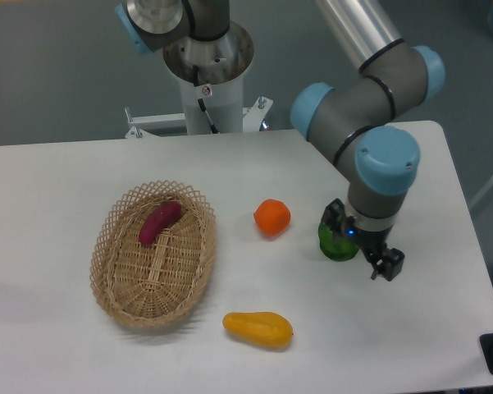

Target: Place the sweet potato in the basket

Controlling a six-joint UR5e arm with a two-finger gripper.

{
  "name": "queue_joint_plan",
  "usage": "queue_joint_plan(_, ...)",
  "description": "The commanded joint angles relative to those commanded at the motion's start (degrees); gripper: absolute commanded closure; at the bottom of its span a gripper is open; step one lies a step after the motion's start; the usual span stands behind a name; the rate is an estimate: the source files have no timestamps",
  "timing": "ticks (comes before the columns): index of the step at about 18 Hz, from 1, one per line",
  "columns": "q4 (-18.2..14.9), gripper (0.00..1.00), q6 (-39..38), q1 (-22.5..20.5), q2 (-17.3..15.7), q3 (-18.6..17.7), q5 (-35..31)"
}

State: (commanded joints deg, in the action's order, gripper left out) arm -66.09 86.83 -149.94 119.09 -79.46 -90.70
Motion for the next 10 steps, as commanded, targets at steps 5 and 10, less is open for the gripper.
queue_joint_plan(5, 0.3, 0.0, 0.5, -1.1, 1.1, 1.3, -0.3)
queue_joint_plan(10, 0.4, 0.0, 1.0, -1.4, 1.5, 1.5, -0.4)
